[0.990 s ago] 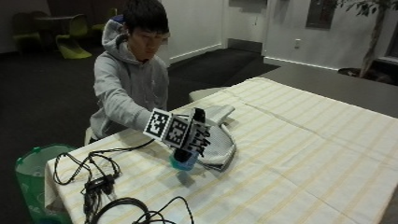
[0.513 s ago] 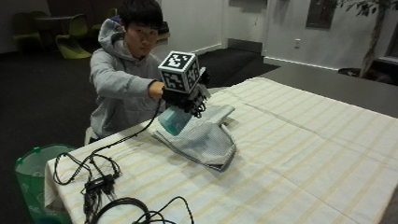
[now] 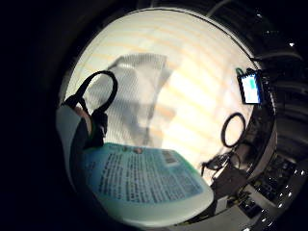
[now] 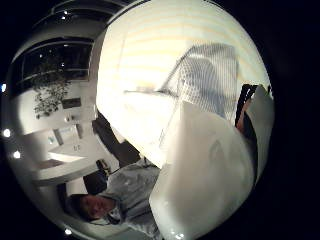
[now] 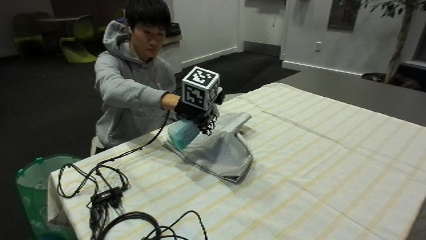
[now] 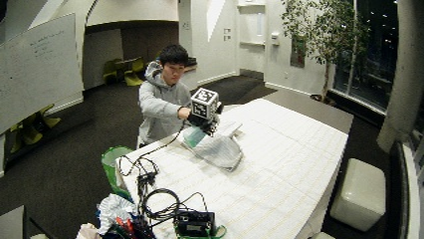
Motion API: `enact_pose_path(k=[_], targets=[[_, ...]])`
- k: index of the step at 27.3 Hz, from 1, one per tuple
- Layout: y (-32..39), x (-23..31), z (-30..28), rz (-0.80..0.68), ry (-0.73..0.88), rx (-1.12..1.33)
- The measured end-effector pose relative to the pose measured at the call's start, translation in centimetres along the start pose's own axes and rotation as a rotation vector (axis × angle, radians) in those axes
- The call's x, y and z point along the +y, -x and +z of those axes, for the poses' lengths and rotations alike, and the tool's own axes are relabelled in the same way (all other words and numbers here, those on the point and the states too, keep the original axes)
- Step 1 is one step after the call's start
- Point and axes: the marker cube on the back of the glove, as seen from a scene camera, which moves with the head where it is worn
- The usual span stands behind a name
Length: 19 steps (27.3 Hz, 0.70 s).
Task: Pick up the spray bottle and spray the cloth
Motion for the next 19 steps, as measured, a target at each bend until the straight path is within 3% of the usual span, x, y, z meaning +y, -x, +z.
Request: enact_pose_path(k=[19], targets=[[2.5, 2.1, -2.1, 0.003, -0.017, 0.03]])
